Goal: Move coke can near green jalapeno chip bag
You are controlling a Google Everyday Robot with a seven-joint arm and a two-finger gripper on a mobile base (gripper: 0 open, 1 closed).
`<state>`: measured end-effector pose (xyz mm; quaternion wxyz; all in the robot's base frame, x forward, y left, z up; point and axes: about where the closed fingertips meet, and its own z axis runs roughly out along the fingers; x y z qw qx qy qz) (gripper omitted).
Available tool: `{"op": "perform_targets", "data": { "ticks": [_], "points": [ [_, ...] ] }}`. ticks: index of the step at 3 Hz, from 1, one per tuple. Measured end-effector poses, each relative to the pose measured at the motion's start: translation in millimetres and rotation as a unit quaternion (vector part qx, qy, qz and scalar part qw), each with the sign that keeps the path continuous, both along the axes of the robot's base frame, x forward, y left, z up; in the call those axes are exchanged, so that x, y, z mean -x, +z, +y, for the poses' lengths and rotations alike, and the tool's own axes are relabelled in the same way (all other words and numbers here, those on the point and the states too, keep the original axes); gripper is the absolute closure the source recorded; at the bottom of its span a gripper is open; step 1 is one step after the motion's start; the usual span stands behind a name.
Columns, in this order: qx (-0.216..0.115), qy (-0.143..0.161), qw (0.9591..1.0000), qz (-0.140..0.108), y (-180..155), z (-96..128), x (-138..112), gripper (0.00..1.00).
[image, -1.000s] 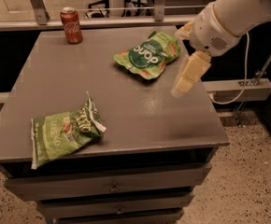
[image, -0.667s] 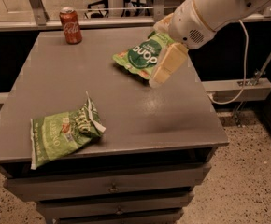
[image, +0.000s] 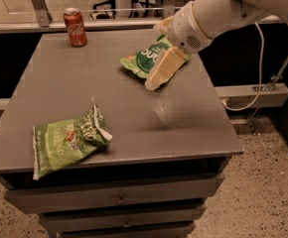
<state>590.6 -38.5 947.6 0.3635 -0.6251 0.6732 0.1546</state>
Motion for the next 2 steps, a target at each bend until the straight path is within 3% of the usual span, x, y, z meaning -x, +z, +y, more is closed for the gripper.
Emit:
{"op": "perform_targets", "data": {
  "ticks": [1, 2],
  "points": [
    [-0.081, -0.009, 0.9963, -0.027, -9, 55, -75, 0.00],
    [-0.132, -0.020, 0.9901, -0.044, -7, 87, -123, 0.00]
  ]
}}
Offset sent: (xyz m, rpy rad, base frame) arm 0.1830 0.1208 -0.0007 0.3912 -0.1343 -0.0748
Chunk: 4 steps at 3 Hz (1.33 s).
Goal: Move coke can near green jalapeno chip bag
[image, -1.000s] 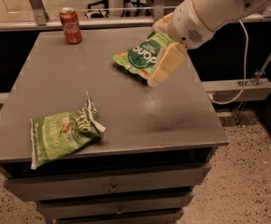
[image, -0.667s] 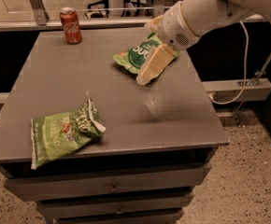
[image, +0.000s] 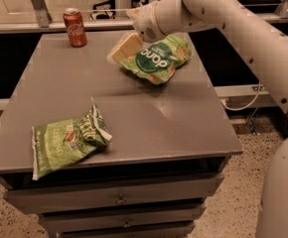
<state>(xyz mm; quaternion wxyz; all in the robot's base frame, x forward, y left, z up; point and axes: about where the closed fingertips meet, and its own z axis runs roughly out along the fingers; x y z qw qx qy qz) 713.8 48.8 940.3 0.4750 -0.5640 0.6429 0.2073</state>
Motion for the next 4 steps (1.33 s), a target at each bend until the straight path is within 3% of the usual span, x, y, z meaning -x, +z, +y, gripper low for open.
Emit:
{"op": "perform_targets", "data": {
  "ticks": [2, 3, 4],
  "points": [
    [-0.069, -0.062, 0.9956, -0.013, 3, 71, -89, 0.00],
    [-0.077, -0.100, 0.9920, -0.001, -8, 110, -128, 0.00],
    [-0.077, -0.122, 0.9894, 0.016, -19, 131, -151, 0.00]
  ]
}}
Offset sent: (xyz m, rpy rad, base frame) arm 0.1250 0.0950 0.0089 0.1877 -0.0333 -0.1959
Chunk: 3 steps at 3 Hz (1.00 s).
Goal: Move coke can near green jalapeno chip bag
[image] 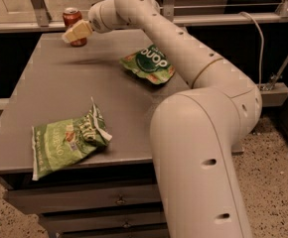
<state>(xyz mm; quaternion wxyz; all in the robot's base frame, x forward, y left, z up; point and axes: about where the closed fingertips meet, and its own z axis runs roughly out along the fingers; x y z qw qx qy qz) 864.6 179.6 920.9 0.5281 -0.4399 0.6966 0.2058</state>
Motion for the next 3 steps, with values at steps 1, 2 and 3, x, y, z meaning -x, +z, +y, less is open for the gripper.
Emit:
{"op": "perform_targets", "data": {
  "ticks": [1, 2, 3],
  "points": [
    [-0.002, -0.014, 0.9998, 0.012, -9, 18, -18, 0.00],
    [-0.009, -0.021, 0.9996, 0.019, -15, 33, -37, 0.03],
    [-0.016, -0.015, 0.9996, 0.019, -14, 44, -42, 0.26]
  ]
}}
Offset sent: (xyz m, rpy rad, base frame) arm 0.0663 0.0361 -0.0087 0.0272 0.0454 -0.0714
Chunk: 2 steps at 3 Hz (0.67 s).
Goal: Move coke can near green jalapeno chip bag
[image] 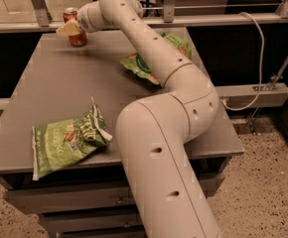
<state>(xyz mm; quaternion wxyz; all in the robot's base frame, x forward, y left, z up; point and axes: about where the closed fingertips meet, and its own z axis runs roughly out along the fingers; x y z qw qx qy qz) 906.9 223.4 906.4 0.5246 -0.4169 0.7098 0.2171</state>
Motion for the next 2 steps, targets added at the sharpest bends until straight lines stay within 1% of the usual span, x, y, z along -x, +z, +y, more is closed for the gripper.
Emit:
{"op": "perform_targets", "data": {
  "ticks": [1, 2],
  "points": [
    [-0.004, 0.002, 1.0000, -0.002, 1, -2, -2, 0.49],
    [-0.015, 0.010, 0.9997, -0.014, 15, -18, 3, 0.80]
  ]
}}
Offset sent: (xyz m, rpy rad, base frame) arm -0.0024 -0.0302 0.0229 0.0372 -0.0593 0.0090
